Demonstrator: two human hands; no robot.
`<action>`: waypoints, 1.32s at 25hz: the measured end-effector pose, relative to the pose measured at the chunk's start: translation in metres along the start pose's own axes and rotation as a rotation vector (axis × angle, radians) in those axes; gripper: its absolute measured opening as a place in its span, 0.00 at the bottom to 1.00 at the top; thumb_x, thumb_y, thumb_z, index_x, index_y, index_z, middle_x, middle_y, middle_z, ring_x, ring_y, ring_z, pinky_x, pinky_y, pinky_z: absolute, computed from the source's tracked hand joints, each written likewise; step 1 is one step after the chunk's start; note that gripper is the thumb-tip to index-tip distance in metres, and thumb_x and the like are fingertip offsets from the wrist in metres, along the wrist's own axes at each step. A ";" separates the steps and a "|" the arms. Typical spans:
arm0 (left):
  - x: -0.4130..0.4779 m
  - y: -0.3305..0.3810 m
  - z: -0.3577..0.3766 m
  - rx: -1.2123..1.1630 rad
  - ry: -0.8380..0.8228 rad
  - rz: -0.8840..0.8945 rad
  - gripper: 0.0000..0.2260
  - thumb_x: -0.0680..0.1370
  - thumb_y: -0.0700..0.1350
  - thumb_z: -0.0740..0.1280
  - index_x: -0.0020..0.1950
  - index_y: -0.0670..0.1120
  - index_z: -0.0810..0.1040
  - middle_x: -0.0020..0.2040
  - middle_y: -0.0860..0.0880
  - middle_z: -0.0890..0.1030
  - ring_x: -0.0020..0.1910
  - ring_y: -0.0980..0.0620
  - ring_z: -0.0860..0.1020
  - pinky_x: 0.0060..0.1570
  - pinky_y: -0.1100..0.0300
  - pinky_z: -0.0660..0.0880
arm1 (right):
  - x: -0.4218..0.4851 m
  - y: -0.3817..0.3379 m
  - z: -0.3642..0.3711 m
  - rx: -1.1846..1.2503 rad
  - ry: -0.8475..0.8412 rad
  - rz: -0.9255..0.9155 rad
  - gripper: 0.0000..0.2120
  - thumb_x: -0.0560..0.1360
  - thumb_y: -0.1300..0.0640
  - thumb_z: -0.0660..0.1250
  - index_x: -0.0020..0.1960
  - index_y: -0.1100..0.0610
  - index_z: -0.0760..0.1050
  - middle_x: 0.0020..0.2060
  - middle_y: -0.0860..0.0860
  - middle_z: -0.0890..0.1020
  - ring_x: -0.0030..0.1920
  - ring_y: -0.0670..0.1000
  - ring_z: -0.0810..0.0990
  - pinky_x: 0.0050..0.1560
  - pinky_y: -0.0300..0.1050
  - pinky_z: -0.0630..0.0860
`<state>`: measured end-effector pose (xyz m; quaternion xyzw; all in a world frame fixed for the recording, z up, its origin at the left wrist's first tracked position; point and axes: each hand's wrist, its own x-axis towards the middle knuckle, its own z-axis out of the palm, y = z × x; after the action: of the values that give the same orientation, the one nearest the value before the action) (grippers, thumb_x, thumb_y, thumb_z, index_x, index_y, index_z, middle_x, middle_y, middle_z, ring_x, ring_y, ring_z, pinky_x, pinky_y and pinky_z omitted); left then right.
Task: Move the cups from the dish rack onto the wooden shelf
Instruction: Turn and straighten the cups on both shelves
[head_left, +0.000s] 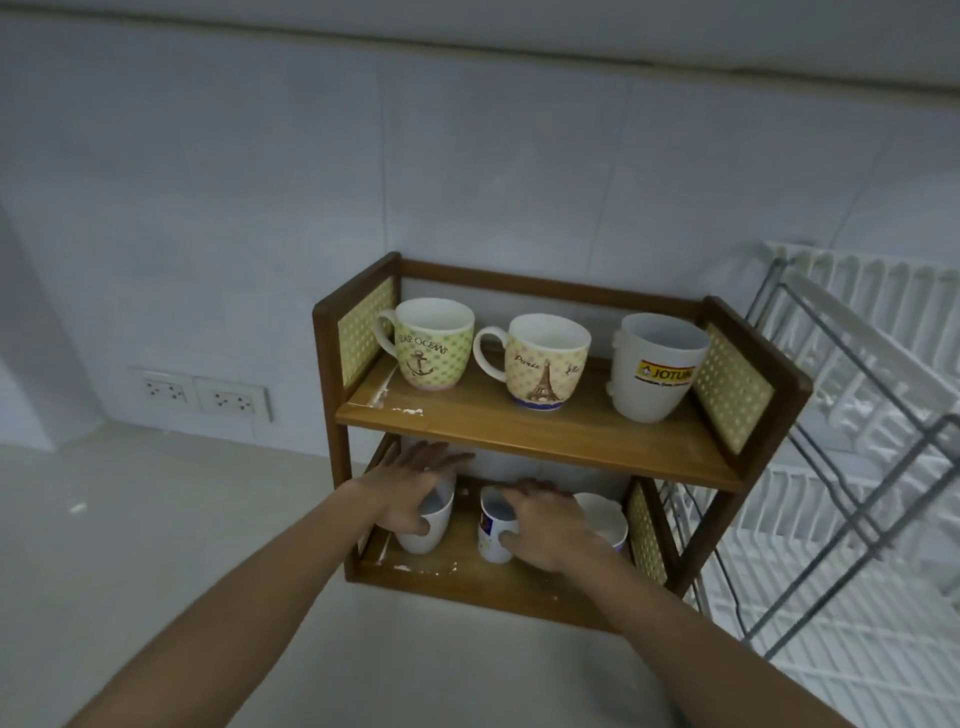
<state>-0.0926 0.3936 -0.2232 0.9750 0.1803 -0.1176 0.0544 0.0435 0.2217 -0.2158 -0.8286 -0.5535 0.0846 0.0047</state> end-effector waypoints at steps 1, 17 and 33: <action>0.007 -0.003 0.001 -0.024 -0.054 -0.024 0.39 0.72 0.51 0.69 0.76 0.59 0.50 0.77 0.47 0.60 0.71 0.43 0.65 0.65 0.49 0.67 | 0.013 -0.001 0.003 0.006 -0.037 0.014 0.28 0.75 0.45 0.65 0.73 0.47 0.62 0.71 0.52 0.68 0.69 0.58 0.67 0.68 0.55 0.66; 0.029 -0.012 -0.008 0.019 -0.125 -0.025 0.40 0.68 0.54 0.74 0.75 0.56 0.57 0.74 0.46 0.66 0.71 0.43 0.65 0.66 0.48 0.66 | 0.057 0.012 0.018 0.020 -0.168 0.065 0.23 0.73 0.50 0.69 0.66 0.50 0.68 0.61 0.56 0.76 0.58 0.57 0.76 0.56 0.53 0.77; 0.047 0.040 0.016 -0.016 0.070 -0.058 0.41 0.73 0.67 0.61 0.78 0.52 0.48 0.79 0.46 0.53 0.77 0.43 0.53 0.73 0.46 0.52 | 0.025 0.075 0.001 -0.027 -0.236 0.515 0.45 0.70 0.29 0.60 0.77 0.54 0.54 0.76 0.55 0.62 0.74 0.59 0.62 0.70 0.51 0.62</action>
<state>-0.0390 0.3701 -0.2477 0.9725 0.2109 -0.0838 0.0523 0.1210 0.2152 -0.2277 -0.9262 -0.3225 0.1718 -0.0925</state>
